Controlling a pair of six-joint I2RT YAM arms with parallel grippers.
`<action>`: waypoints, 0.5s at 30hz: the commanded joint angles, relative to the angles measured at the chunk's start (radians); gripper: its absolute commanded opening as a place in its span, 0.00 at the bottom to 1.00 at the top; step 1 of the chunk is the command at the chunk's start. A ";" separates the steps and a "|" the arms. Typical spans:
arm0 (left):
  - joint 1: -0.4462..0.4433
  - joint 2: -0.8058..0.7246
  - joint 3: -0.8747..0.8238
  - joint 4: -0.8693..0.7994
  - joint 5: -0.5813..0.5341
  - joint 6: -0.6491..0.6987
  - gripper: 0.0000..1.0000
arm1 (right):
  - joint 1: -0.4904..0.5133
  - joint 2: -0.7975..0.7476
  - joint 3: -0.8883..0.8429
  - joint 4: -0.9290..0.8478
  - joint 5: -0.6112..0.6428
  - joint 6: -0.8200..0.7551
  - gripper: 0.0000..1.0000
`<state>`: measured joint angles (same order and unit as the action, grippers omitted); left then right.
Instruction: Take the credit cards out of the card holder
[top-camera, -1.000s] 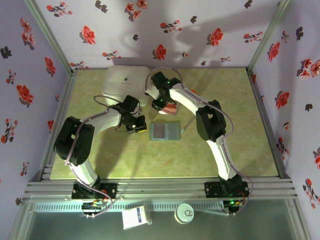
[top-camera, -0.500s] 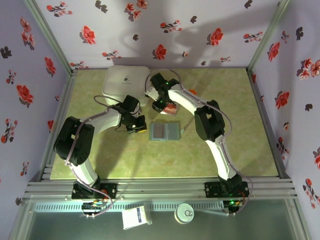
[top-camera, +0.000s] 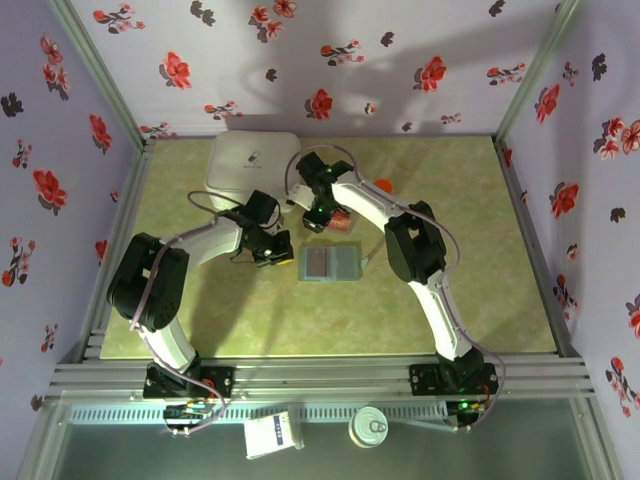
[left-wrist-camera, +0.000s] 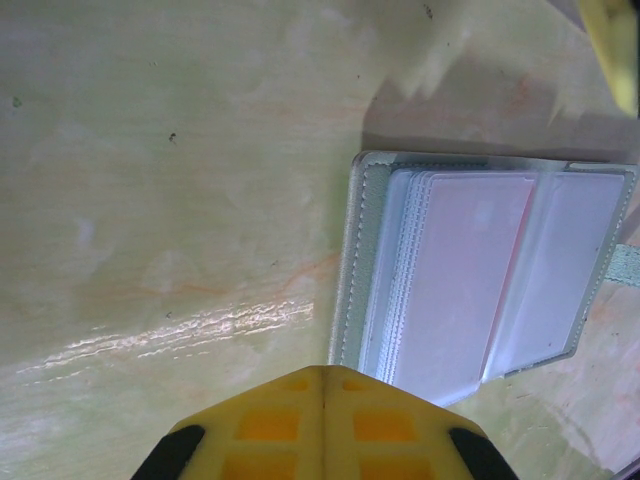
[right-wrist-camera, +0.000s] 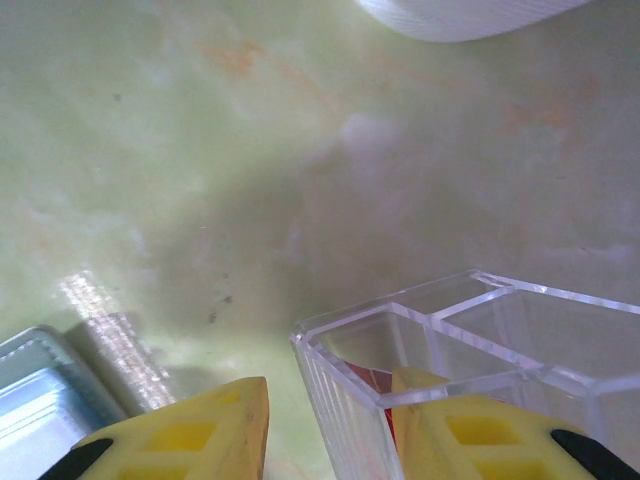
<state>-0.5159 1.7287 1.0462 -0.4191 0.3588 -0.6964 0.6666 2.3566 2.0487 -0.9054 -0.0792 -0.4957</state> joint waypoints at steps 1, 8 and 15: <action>0.010 0.017 0.003 0.000 0.012 0.004 0.03 | 0.011 0.007 0.012 -0.077 -0.051 -0.053 0.37; 0.010 0.019 0.006 0.000 0.012 0.002 0.03 | 0.013 -0.005 0.012 -0.125 -0.069 -0.098 0.37; 0.009 0.019 0.008 -0.004 0.011 0.004 0.03 | 0.011 -0.010 0.014 -0.156 -0.029 -0.151 0.35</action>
<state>-0.5159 1.7336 1.0462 -0.4194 0.3588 -0.6964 0.6697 2.3566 2.0525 -0.9710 -0.1154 -0.6014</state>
